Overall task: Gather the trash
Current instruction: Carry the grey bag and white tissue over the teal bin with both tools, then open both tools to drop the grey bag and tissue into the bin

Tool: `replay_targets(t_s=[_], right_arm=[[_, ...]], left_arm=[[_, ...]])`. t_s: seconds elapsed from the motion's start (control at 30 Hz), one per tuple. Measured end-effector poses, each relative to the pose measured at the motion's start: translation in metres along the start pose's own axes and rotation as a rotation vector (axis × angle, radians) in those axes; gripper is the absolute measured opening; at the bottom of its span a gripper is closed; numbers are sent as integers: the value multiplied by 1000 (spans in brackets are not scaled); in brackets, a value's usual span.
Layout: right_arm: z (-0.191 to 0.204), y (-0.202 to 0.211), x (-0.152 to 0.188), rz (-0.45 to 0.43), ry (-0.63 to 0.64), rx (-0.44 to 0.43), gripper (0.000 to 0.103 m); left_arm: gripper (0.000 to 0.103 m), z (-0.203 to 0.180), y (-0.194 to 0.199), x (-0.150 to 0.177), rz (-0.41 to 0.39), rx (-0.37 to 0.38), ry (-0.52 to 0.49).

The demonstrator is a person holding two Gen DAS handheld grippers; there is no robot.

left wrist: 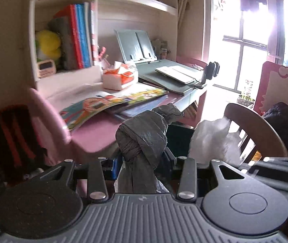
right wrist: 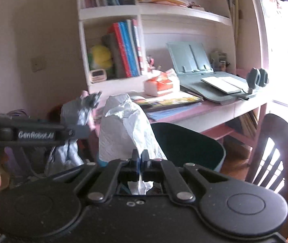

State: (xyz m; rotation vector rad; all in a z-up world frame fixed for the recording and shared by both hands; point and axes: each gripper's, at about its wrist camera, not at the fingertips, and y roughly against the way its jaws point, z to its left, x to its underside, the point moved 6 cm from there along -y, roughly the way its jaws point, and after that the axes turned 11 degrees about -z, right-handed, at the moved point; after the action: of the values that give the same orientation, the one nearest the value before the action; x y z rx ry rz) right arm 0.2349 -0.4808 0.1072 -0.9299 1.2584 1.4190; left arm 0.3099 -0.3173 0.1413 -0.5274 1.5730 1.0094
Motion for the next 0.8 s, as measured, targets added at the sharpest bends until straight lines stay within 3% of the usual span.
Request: replay_targets(t_s=[0.17, 0.4, 0.8], right_arm=[[-23, -22, 10, 43, -10, 46, 1], [-43, -49, 30, 129, -25, 62, 3], [-53, -64, 51, 190, -6, 84, 21]], left_arm=[[41, -15, -43, -7, 17, 0, 0], [41, -19, -98, 25, 129, -25, -39], [43, -21, -131, 60, 230, -20, -46]])
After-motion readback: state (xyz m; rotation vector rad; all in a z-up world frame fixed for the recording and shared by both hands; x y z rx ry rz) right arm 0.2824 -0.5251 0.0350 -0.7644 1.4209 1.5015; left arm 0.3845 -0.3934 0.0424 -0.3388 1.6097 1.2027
